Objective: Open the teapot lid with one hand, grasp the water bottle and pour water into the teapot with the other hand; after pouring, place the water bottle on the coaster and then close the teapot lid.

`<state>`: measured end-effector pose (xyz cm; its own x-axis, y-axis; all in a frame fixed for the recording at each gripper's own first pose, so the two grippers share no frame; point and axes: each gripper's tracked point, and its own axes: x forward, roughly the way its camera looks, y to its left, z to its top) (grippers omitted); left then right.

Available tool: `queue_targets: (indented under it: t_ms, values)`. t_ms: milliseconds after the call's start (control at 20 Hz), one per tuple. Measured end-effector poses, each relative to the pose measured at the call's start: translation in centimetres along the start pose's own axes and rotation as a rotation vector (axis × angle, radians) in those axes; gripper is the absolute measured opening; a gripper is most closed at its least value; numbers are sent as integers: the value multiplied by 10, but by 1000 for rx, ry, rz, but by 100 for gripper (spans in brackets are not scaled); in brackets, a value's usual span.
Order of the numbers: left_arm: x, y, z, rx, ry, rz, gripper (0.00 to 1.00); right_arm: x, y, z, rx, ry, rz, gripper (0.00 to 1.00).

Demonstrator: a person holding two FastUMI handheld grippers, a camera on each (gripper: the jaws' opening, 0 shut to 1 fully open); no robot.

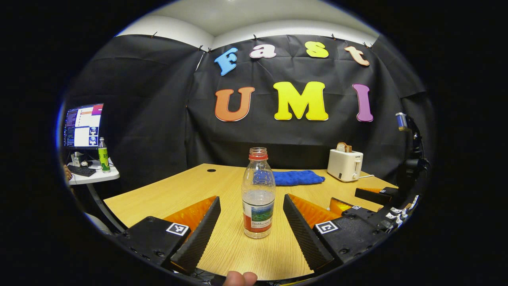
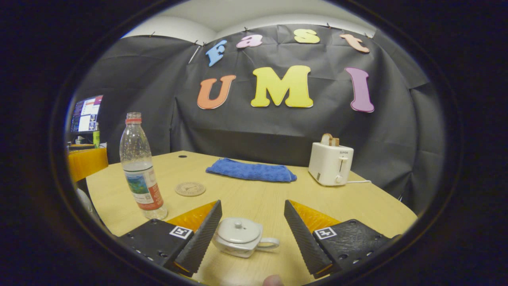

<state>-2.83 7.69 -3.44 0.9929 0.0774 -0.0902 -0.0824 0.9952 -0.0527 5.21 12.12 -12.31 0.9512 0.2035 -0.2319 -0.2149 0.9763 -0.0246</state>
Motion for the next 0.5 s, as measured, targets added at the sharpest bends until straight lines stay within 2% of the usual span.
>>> queue_targets:
  t_ms: [100, 150, 350, 450, 500]
  values:
    - [2, 2, 0, 1, -1, 1, 99, 6, 2, -4, 3, 21, 7, 94]
    - [2, 2, -1, 2, 0, 1, 99, 8, 4, -7, 4, 32, 15, 90]
    - [4, 6, -4, -3, 11, 5, 99, 11, 11, -7, -23, 35, 26, 63]
    - [5, 7, -6, -9, 20, 6, 99, 10, 13, -9, -22, 42, 31, 41]
    - [5, 8, -7, -12, 23, 4, 99, 11, 15, -11, -19, 48, 34, 21]
